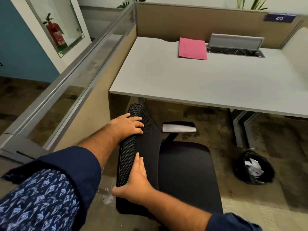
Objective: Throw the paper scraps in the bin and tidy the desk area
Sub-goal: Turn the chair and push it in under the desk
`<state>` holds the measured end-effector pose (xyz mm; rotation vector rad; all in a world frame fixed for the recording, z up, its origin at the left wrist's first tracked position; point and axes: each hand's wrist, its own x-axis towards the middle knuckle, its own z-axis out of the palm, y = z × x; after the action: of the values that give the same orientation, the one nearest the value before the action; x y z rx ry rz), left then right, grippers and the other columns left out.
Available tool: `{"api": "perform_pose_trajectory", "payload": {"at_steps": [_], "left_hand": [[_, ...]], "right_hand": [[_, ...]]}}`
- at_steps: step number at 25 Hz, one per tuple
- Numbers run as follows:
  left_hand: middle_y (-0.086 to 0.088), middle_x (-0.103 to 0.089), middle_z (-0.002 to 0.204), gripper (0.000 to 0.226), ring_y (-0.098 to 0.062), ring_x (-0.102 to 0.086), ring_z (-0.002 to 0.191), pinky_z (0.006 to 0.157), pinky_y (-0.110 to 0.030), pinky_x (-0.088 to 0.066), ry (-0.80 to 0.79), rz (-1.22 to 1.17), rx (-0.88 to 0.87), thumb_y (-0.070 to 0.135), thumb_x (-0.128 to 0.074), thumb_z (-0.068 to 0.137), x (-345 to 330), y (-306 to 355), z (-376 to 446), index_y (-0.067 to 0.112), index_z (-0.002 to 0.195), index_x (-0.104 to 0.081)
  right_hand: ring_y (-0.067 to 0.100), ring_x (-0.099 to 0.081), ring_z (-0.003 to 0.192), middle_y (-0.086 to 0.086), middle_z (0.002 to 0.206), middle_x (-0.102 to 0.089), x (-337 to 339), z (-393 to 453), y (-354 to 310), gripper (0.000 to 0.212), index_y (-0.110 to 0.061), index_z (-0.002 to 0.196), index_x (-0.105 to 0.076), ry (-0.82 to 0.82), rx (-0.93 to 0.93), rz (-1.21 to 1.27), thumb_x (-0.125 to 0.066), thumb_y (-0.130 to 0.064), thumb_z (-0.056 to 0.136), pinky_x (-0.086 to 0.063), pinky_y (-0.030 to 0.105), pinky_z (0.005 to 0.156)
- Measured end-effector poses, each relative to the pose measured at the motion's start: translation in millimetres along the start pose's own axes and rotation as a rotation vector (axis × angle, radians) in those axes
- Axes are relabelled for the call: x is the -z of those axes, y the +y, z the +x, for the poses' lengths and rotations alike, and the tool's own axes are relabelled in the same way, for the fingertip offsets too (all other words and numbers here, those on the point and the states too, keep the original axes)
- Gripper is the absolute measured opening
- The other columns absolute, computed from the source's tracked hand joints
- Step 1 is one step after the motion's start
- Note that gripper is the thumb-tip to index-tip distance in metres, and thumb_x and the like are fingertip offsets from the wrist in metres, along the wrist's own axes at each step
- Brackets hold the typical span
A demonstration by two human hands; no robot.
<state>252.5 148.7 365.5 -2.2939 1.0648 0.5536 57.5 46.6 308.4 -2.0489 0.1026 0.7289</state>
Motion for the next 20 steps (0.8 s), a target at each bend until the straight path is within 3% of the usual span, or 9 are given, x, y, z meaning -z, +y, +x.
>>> {"api": "perform_pose_trajectory", "payload": {"at_steps": [5, 8, 11, 14, 16, 20], "left_hand": [[0.003, -0.014, 0.174, 0.108, -0.024, 0.001, 0.162, 0.128, -0.059, -0.014, 0.049, -0.068, 0.034, 0.018, -0.09, 0.074, 27.2, 45.2, 32.5, 0.037, 0.161, -0.03], [0.005, -0.019, 0.173, 0.099, -0.023, -0.002, 0.162, 0.128, -0.058, -0.014, 0.099, -0.114, 0.073, 0.02, -0.086, 0.079, 35.3, 76.5, 50.0, 0.038, 0.16, -0.031], [0.005, -0.023, 0.17, 0.108, -0.023, -0.006, 0.161, 0.127, -0.059, -0.016, 0.135, -0.134, 0.098, 0.032, -0.092, 0.07, 50.6, 109.7, 67.0, 0.037, 0.159, -0.031], [0.003, -0.023, 0.171, 0.101, -0.024, -0.006, 0.162, 0.127, -0.06, -0.012, 0.14, -0.196, 0.138, 0.03, -0.087, 0.076, 70.9, 141.0, 81.4, 0.035, 0.16, -0.03], [0.002, -0.023, 0.17, 0.099, -0.025, -0.006, 0.161, 0.127, -0.062, -0.011, 0.136, -0.223, 0.166, 0.032, -0.086, 0.078, 90.0, 163.5, 89.4, 0.033, 0.16, -0.03], [0.001, -0.029, 0.167, 0.106, -0.027, -0.011, 0.16, 0.125, -0.065, -0.015, 0.128, -0.227, 0.214, 0.053, -0.086, 0.072, 123.3, 206.3, 103.5, 0.029, 0.16, -0.031]], "right_hand": [[0.02, 0.02, 0.161, 0.001, 0.175, 0.024, 62.8, -20.7, 50.2, 0.152, -0.025, 0.162, 0.027, -0.038, 0.041, -0.057, -0.085, -0.048, 0.063, -0.007, 0.043, 0.132], [0.015, 0.019, 0.161, 0.0, 0.176, 0.02, 103.0, -38.1, 82.5, 0.149, -0.023, 0.164, 0.024, -0.07, 0.065, -0.098, -0.087, -0.043, 0.067, -0.006, 0.038, 0.132], [0.013, 0.014, 0.162, -0.003, 0.176, 0.018, 146.1, -58.3, 111.9, 0.146, -0.027, 0.165, 0.022, -0.1, 0.07, -0.138, -0.087, -0.039, 0.069, -0.008, 0.036, 0.132], [0.011, 0.002, 0.162, -0.005, 0.177, 0.012, 189.7, -77.4, 136.7, 0.142, -0.028, 0.165, 0.021, -0.161, 0.059, -0.164, -0.087, -0.031, 0.072, -0.013, 0.033, 0.132], [0.01, -0.013, 0.158, -0.005, 0.177, 0.0, 220.5, -90.5, 152.5, 0.141, -0.032, 0.166, 0.019, -0.186, 0.031, -0.188, -0.087, -0.024, 0.073, -0.022, 0.026, 0.126], [0.005, -0.037, 0.138, -0.004, 0.171, -0.023, 278.0, -109.2, 181.8, 0.141, -0.046, 0.163, 0.016, -0.247, -0.032, -0.286, -0.089, -0.021, 0.073, -0.043, 0.017, 0.098]]}}
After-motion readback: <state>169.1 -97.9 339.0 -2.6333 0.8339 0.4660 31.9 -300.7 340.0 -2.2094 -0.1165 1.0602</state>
